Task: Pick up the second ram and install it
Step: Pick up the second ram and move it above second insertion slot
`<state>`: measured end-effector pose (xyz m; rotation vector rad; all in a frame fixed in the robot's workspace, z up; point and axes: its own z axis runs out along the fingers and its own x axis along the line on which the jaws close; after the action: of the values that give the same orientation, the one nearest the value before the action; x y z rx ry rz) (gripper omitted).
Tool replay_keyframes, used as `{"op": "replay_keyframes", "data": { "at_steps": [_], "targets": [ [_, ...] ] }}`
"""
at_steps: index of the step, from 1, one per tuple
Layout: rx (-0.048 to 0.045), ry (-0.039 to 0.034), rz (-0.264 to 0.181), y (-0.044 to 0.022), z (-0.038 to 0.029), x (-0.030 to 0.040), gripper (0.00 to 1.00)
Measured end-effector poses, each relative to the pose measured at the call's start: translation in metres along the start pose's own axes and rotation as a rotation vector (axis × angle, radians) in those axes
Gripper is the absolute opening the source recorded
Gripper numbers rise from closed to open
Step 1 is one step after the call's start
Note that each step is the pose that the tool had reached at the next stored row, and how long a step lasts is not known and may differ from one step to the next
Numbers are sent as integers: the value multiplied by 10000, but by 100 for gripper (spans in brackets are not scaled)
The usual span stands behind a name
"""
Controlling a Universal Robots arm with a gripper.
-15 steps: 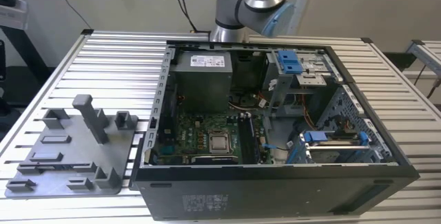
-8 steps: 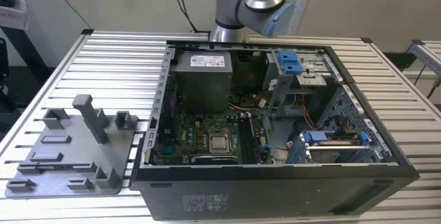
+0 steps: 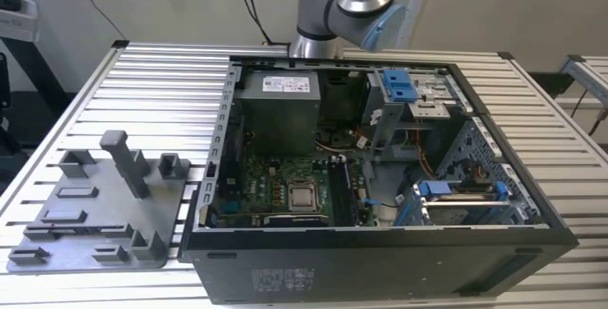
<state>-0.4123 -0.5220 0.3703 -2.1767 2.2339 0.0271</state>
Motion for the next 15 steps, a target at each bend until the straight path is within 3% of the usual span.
{"op": "replay_keyframes", "data": {
  "at_steps": [6, 11, 13, 14, 15],
  "targets": [
    [1, 0, -4, 0, 0, 0, 12],
    [0, 0, -7, 0, 0, 0, 36],
    [0, -1, -8, 0, 0, 0, 36],
    [1, -1, -8, 0, 0, 0, 42],
    [0, -1, -9, 0, 0, 0, 42]
  ]
}}
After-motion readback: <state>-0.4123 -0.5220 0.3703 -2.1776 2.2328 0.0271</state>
